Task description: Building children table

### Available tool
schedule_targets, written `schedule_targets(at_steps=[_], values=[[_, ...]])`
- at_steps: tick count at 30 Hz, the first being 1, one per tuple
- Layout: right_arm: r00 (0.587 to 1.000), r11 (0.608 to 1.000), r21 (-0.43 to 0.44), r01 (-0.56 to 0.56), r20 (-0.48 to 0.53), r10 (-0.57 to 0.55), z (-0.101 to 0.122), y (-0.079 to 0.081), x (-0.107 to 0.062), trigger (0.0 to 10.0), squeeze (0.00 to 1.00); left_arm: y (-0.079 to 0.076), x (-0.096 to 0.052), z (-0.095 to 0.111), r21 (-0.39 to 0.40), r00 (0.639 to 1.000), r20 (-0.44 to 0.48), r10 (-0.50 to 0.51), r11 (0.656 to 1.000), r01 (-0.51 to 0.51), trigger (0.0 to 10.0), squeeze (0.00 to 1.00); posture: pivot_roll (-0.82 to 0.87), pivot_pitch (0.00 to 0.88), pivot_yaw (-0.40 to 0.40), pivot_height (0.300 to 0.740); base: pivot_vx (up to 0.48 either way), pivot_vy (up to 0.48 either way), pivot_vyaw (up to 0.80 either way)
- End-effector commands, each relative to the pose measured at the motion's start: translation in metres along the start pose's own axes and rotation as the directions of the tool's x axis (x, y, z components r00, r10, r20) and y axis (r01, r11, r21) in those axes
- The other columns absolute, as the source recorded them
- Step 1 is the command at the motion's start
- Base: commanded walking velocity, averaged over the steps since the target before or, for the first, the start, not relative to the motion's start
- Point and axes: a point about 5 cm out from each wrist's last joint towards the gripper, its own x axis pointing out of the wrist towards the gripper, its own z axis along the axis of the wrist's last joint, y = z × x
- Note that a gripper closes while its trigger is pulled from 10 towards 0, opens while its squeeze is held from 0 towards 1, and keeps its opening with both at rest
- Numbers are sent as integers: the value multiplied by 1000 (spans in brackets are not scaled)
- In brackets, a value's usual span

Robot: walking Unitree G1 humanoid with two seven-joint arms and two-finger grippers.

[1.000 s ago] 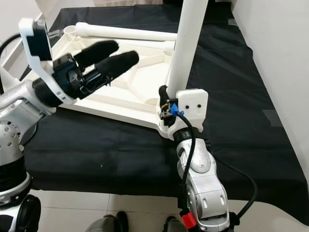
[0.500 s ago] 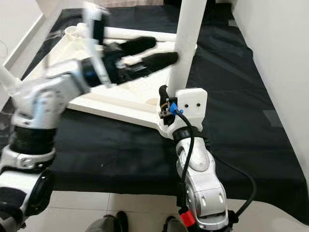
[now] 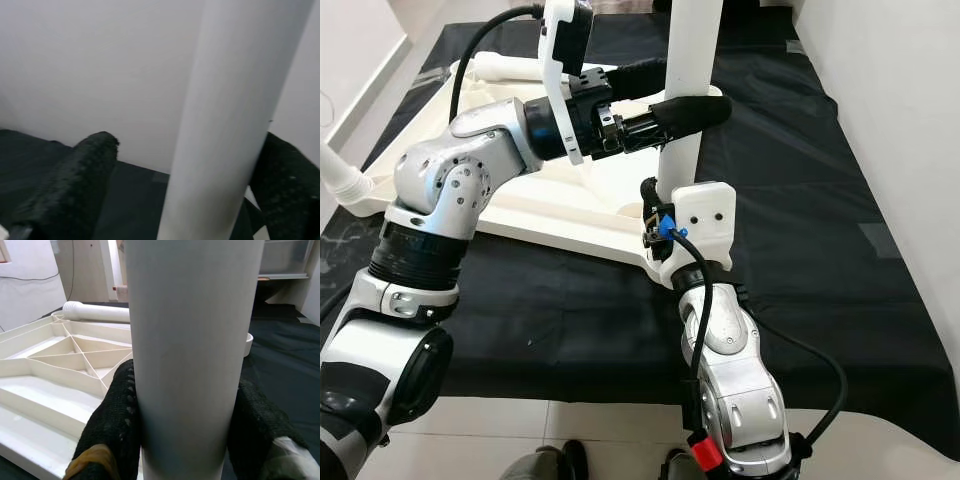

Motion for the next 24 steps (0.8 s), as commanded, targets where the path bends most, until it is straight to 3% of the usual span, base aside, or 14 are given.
schedule_targets(at_steps=[1,14,15,16,18,19,20,23,24], values=[[992,1000,-4,-13,-128,13,-23,3,-4,0,0,0,2,2,22,1000,-8,-9,1000,10,0,0,0,237,88,740,0,0,0],[991,1000,2,-25,-130,25,-20,4,-2,0,0,2,4,4,47,999,-14,-31,998,32,0,0,-1,242,87,740,0,0,0],[991,1000,4,-28,-128,28,-20,4,-2,4235,0,2,4,4,47,999,-14,-33,998,34,0,0,-3,241,87,740,0,0,0],[992,999,9,-42,-120,43,-19,5,-2,10000,0,2,4,4,49,999,-17,-35,998,36,0,0,-3,241,87,740,0,0,0],[992,998,18,-63,-108,64,-17,7,-1,10000,0,2,4,4,49,999,-18,-37,998,38,0,0,-3,241,87,740,0,0,0],[992,996,23,-87,-93,89,-15,8,0,10000,569,2,4,4,49,999,-20,-41,998,42,0,0,-3,242,89,740,0,0,0],[987,989,49,-137,-76,140,-14,10,1,10000,1000,1,4,4,49,999,-22,-46,998,48,0,0,-3,242,91,740,0,0,0],[983,983,67,-169,-64,174,-13,11,2,10000,1000,1,5,4,49,998,-23,-50,997,51,0,0,-3,242,91,740,0,0,0],[972,971,73,-227,-38,230,-10,10,5,10000,1000,1,5,4,49,998,-24,-56,997,57,0,0,2,241,93,740,0,0,0]])
